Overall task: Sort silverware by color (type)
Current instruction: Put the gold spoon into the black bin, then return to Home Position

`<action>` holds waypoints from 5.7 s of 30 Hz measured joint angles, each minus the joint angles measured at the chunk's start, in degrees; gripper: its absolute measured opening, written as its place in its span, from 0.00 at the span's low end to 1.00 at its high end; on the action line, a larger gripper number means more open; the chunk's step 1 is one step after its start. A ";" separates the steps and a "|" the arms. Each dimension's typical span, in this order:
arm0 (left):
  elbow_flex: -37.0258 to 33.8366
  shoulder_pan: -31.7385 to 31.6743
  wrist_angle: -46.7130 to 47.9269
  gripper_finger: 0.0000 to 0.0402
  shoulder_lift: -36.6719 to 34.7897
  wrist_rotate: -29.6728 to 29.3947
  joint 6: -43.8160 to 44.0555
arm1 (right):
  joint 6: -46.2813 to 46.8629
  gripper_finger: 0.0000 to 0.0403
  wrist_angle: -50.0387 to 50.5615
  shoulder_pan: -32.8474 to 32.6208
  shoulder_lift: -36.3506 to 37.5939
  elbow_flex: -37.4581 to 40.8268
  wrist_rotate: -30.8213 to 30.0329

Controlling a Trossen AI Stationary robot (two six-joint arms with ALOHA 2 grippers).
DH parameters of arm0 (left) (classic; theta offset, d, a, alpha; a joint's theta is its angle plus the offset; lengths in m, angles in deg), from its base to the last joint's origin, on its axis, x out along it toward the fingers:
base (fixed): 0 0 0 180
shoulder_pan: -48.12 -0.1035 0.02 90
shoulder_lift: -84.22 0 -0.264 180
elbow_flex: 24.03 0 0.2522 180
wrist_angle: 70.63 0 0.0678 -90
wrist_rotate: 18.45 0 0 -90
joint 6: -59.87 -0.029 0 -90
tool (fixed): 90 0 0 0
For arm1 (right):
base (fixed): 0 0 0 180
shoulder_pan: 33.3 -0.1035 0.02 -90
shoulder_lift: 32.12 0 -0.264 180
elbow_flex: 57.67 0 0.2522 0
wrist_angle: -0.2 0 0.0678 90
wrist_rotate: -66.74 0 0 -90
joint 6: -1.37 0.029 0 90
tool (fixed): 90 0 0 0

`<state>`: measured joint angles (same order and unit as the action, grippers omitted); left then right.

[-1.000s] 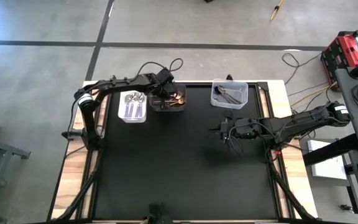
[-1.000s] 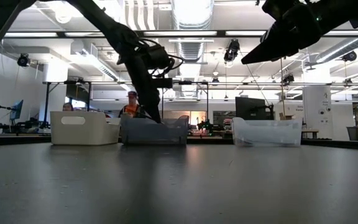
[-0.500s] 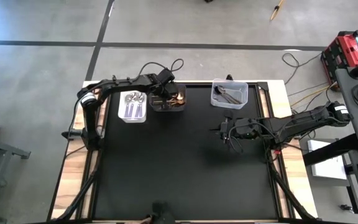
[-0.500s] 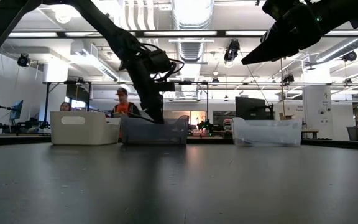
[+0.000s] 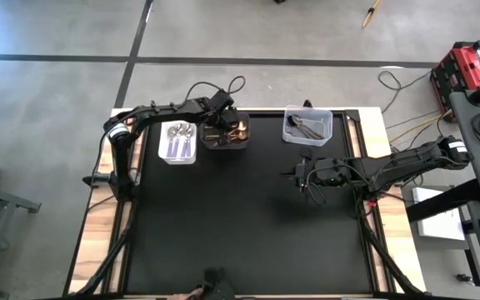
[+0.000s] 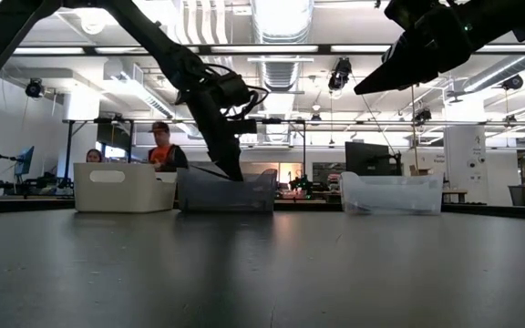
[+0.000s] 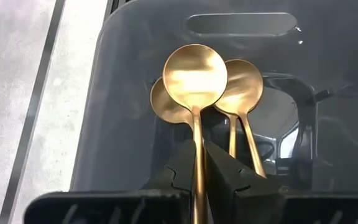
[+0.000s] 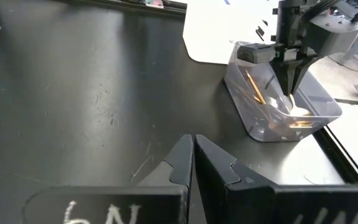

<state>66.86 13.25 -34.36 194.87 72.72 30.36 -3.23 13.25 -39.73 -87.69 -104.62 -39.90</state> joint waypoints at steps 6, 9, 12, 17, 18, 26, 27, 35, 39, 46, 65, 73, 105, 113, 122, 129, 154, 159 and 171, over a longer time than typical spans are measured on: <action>-0.03 -0.28 0.05 0.02 0.00 -0.02 0.93 | -0.02 0.02 0.00 0.00 0.00 0.00 0.00; -0.18 -0.28 0.10 0.03 0.00 -0.04 1.07 | -0.11 0.02 0.00 0.00 0.00 0.00 0.00; -0.45 -0.28 0.16 0.04 0.00 -0.04 1.49 | -0.11 0.02 0.00 0.00 0.00 0.00 0.00; -0.76 -0.28 0.13 0.06 0.00 -0.14 1.53 | 0.04 0.02 0.00 0.00 0.00 0.00 0.00; -0.76 -0.28 0.12 0.07 0.00 -0.15 1.53 | 0.04 0.02 0.00 0.00 0.00 0.00 0.02; -0.76 -0.28 0.11 0.07 0.00 -0.66 2.14 | 0.55 0.02 -0.02 0.00 0.00 0.00 0.00; -0.76 -0.28 0.13 0.07 0.00 -0.66 2.47 | 0.55 0.02 -0.02 0.00 0.00 0.00 0.00; -0.76 0.77 2.90 0.07 -2.84 -0.57 7.37 | 0.02 0.02 -0.29 0.00 0.00 0.00 0.00; -1.10 2.71 3.91 0.07 -5.53 1.13 10.85 | -0.68 0.02 -1.49 0.00 0.00 0.00 0.05; -5.85 10.09 1.71 0.07 -12.94 1.98 12.91 | -2.35 0.02 -2.46 0.00 0.00 0.00 0.25; -39.19 19.02 -24.50 0.07 -46.38 4.31 12.60 | -9.58 0.02 -13.03 9.86 0.00 2.25 10.68; -50.56 19.02 -30.81 0.07 -61.68 4.35 15.17 | -9.43 0.02 -13.37 18.74 0.00 2.57 21.21; -69.95 14.15 -34.86 0.00 -89.81 3.91 21.63 | -5.03 0.02 -14.85 25.79 23.87 19.13 21.57; -71.05 12.04 -32.81 0.00 -96.00 4.59 23.17 | -2.40 0.02 -12.69 27.90 34.92 24.10 21.55; -76.15 12.07 -32.19 0.00 -105.34 10.43 30.69 | -1.93 0.02 -2.35 28.15 47.64 25.92 21.00; -72.23 12.04 -22.62 0.00 -110.75 10.44 30.69 | -1.54 0.02 4.40 28.22 55.53 25.74 19.55; -76.54 11.96 -24.33 0.00 -110.16 0.54 32.12 | -2.47 0.02 -0.33 28.24 54.71 32.52 17.09; -76.28 11.94 -24.42 0.00 -110.01 -4.13 32.17 | 1.51 0.02 -0.13 28.22 54.66 32.52 17.09; -76.17 11.95 -24.53 0.00 -109.91 -4.17 32.17 | 3.56 0.02 -0.13 28.22 54.66 32.54 17.07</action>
<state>-9.31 25.20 -58.89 84.96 68.55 62.53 0.33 13.12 -11.52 -33.03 -72.07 -22.83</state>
